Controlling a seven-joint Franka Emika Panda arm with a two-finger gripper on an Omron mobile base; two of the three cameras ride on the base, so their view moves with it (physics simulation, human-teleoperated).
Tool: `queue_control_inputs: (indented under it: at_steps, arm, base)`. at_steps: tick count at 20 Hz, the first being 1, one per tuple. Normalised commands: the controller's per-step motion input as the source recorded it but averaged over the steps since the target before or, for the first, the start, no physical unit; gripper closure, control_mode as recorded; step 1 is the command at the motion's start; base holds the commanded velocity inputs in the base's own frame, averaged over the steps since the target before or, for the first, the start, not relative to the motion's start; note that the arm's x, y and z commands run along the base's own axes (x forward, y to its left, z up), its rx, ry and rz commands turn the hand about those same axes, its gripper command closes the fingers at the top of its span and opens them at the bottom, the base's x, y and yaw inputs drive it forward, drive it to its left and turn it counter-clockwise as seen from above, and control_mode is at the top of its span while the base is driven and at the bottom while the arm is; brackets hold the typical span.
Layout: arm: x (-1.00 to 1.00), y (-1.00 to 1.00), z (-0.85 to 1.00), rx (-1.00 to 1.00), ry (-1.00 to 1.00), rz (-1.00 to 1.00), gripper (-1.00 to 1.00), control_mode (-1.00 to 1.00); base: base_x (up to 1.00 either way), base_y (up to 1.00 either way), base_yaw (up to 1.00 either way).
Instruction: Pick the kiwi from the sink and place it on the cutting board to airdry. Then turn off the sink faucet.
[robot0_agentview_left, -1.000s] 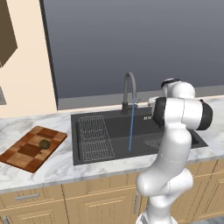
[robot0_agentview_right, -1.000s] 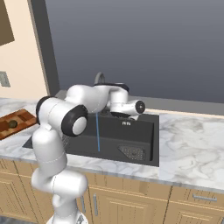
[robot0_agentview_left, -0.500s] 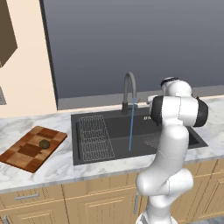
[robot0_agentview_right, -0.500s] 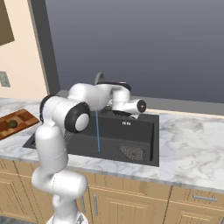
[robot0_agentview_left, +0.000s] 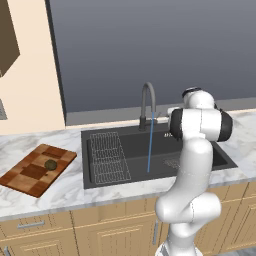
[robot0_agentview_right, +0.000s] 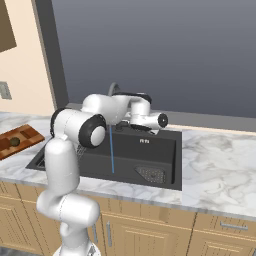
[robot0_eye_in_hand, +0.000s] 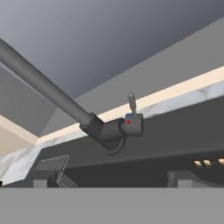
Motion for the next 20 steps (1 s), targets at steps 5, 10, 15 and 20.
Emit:
queue_control_inputs:
  at_steps: [5,10,15,20]
  arm:
    - [0.20,0.00,-0.04,0.03,0.02,0.00,-1.00,-1.00]
    - [0.20,0.00,-0.08,0.02,0.04,0.00,-1.00,-1.00]
    - [0.19,0.00,-0.09,0.03,0.03,0.00,-1.00,-1.00]
    - [0.19,0.00,-0.07,0.03,0.01,0.00,-1.00,-1.00]
  base:
    - [0.00,0.00,0.00]
    - [0.00,0.00,0.00]
    - [0.00,0.00,0.00]
    - [0.00,0.00,0.00]
